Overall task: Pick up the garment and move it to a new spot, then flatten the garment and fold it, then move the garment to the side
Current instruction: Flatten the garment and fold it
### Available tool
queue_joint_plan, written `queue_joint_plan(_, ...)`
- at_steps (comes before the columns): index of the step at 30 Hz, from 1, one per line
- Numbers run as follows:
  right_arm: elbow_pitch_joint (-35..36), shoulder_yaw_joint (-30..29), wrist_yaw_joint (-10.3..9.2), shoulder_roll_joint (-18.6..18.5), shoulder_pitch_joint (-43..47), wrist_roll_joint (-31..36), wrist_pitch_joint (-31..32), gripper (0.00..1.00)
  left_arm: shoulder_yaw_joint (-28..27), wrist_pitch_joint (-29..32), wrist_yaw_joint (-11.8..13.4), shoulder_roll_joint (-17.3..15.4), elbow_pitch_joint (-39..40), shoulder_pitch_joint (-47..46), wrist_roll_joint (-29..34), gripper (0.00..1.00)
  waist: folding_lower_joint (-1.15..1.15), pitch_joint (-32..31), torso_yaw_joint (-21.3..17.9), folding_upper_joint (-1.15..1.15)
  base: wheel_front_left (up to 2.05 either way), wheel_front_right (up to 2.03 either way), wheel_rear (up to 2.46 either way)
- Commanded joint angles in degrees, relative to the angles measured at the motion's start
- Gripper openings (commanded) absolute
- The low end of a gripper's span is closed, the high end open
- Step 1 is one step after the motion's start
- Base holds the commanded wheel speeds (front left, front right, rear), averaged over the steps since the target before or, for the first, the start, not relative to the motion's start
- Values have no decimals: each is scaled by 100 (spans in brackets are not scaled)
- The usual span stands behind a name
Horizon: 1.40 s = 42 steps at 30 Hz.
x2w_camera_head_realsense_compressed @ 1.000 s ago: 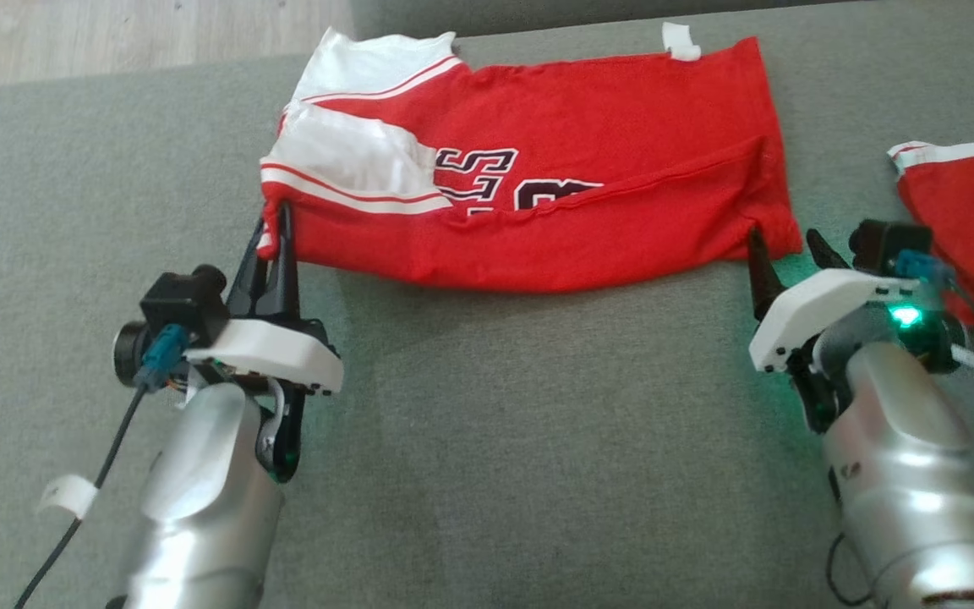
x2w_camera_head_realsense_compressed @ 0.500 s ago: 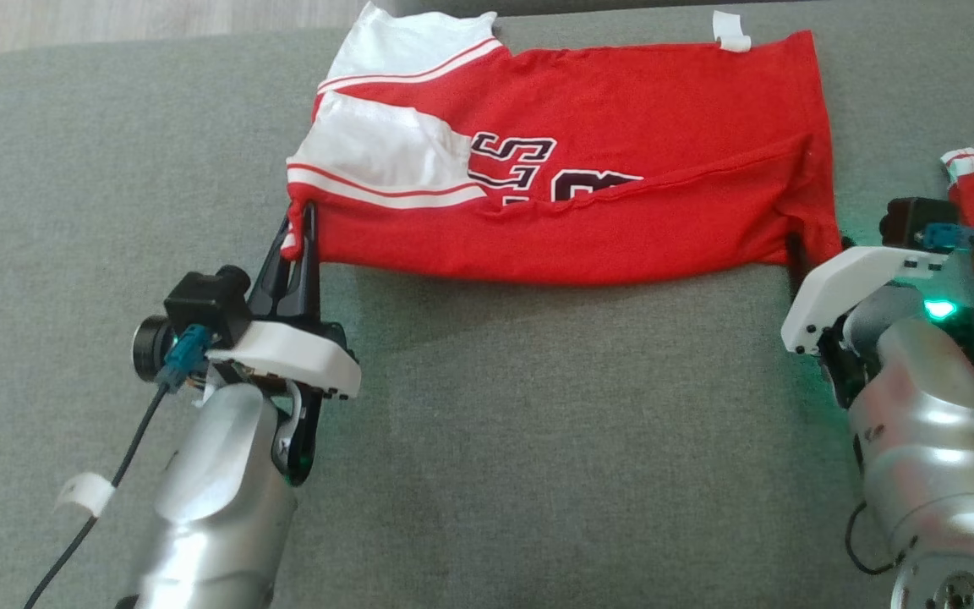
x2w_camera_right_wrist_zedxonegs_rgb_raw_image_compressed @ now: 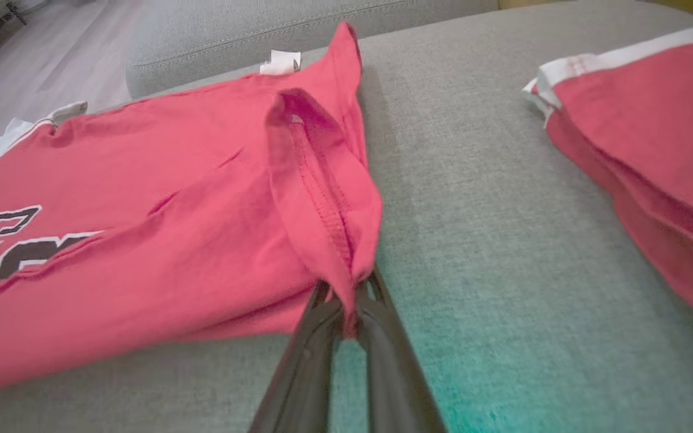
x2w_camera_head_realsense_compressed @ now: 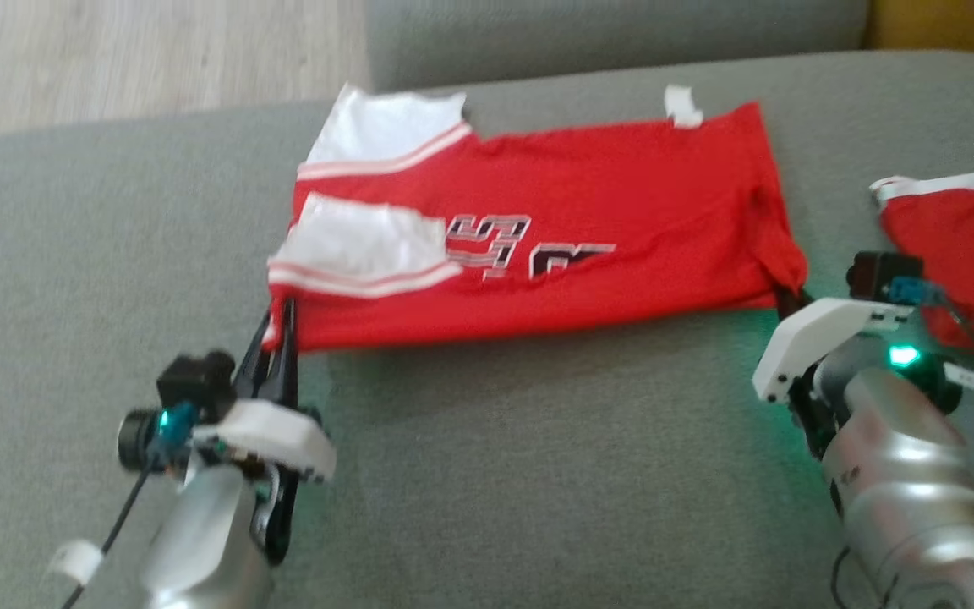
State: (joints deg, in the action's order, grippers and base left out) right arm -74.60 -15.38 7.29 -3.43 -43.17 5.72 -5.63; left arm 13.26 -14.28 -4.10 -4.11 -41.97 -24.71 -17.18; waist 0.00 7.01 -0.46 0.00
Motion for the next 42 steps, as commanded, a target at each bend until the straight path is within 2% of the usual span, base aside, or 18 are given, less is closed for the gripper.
queue_joint_plan(1,104,251,20,56,-39,-152,-96,0,-207,-72,-11,-198,115,-37,-37,0,0,-247,-167,0,0,0,0)
queue_joint_plan(7,76,1096,20,56,300,-1048,101,0,-208,-15,-57,-329,-148,460,-133,0,0,-669,-383,0,0,0,0)
queue_joint_plan(13,306,2140,20,56,756,-1995,829,0,-180,238,-109,-452,-178,817,-247,0,0,-772,-508,0,0,0,0)
queue_joint_plan(20,991,2534,20,-124,1251,-2500,1216,0,-134,844,-116,-513,14,1079,-390,0,0,-804,-482,0,0,0,0)
queue_joint_plan(24,1523,2634,20,-250,1530,-2787,1328,0,-82,986,-78,-528,312,1145,-391,0,0,-785,-452,0,0,0,0)
queue_joint_plan(25,1701,2652,20,-282,1589,-2826,1266,38,-90,966,-35,-536,384,1144,-384,0,0,-776,-447,0,0,0,0)
queue_joint_plan(26,1875,2641,20,-301,1649,-2890,1213,100,-100,919,11,-543,456,1140,-371,45,0,-768,-446,0,0,0,0)
queue_joint_plan(27,2060,2630,20,-309,1706,-2960,1164,100,-114,857,43,-541,528,1133,-371,100,0,-758,-446,0,0,0,0)
queue_joint_plan(33,3428,2165,20,-287,2080,-3279,254,100,-356,38,174,-407,1431,1006,-409,100,0,-624,-496,0,0,0,0)
queue_joint_plan(37,4361,2221,20,-170,2441,-2790,-595,100,-620,-62,291,-317,2137,1077,-397,100,0,-487,-616,0,0,0,0)
queue_joint_plan(42,5215,2222,20,-21,2827,-2174,-916,100,-863,-70,152,-140,2935,1305,-251,100,0,-388,-703,0,0,0,0)
